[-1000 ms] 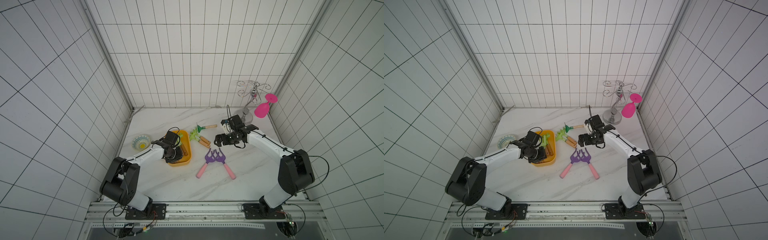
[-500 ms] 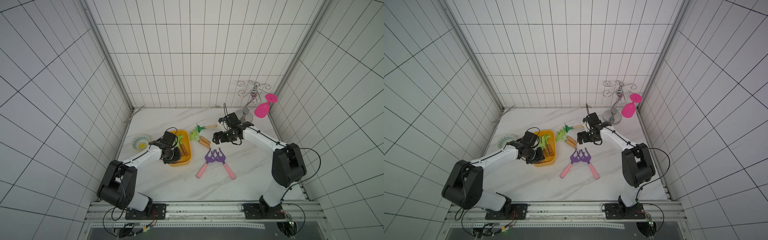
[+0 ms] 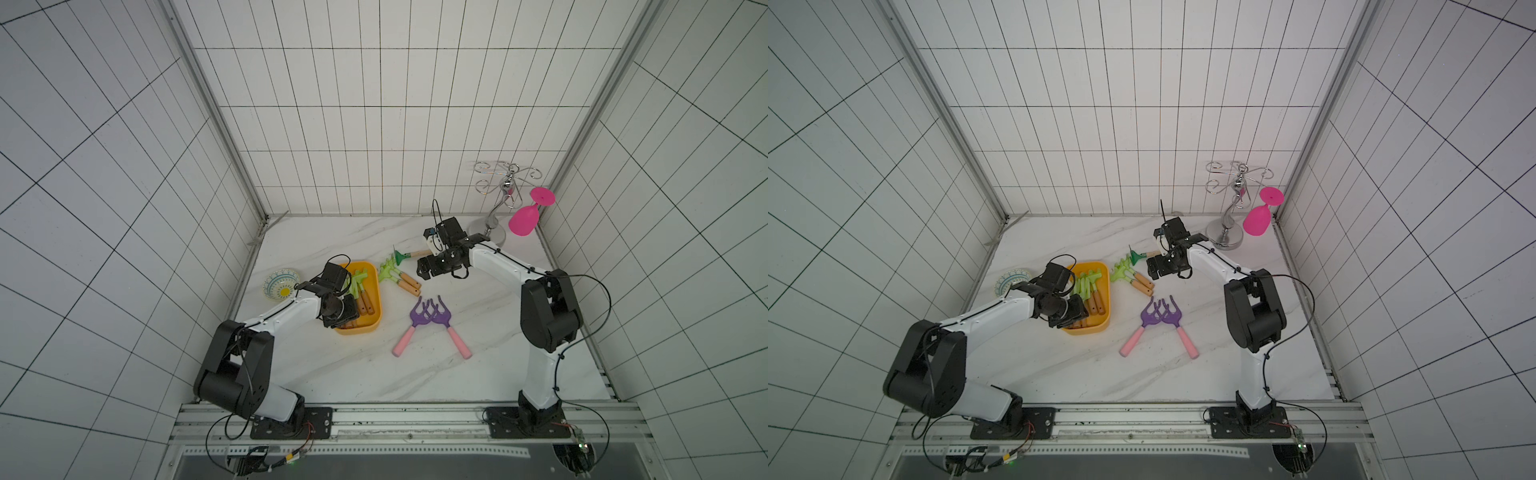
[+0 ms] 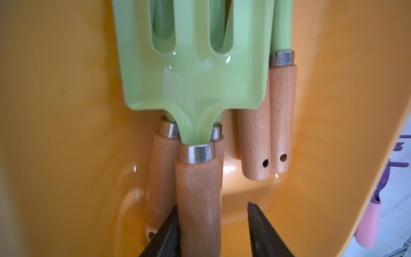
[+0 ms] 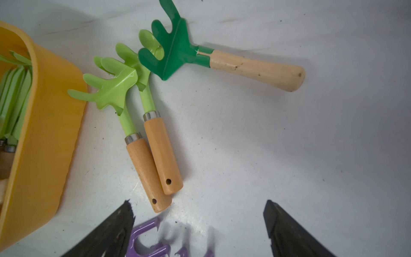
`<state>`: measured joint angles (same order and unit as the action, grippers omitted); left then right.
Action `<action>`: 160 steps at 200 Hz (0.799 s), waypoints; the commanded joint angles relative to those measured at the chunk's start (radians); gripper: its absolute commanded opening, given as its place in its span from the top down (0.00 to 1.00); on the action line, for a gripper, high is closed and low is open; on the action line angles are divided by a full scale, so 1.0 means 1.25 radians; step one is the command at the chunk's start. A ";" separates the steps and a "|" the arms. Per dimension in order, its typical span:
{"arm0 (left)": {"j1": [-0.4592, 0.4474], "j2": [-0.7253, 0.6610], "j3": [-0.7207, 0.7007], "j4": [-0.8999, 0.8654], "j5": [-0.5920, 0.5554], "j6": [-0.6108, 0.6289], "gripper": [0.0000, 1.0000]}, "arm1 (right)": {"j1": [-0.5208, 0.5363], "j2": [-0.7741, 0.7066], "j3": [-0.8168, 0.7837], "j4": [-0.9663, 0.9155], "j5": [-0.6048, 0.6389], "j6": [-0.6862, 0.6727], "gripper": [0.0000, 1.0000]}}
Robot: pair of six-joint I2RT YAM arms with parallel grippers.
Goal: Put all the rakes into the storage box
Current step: Pick up the rake at the center of the board.
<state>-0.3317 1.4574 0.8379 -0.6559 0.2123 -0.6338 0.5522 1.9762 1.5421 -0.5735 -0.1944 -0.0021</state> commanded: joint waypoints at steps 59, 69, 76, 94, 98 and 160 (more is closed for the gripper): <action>-0.024 -0.194 0.123 -0.093 -0.131 0.064 0.46 | 0.049 0.099 0.084 0.036 0.072 -0.035 0.24; -0.028 -0.204 0.135 -0.097 -0.146 0.079 0.46 | 0.051 0.104 0.082 0.042 0.073 -0.041 0.26; -0.029 -0.209 0.139 -0.097 -0.153 0.089 0.46 | 0.054 0.108 0.082 0.043 0.077 -0.045 0.28; -0.029 -0.215 0.143 -0.095 -0.167 0.105 0.46 | 0.059 0.119 0.088 0.042 0.101 -0.053 0.30; -0.028 -0.215 0.142 -0.094 -0.167 0.109 0.46 | 0.060 0.121 0.090 0.042 0.105 -0.054 0.31; -0.026 -0.207 0.131 -0.077 -0.170 0.123 0.46 | 0.067 0.171 0.133 0.016 0.114 -0.046 0.34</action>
<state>-0.3656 1.1965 1.0058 -0.7605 0.0254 -0.5076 0.6216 2.1628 1.6596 -0.5259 -0.0662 -0.0574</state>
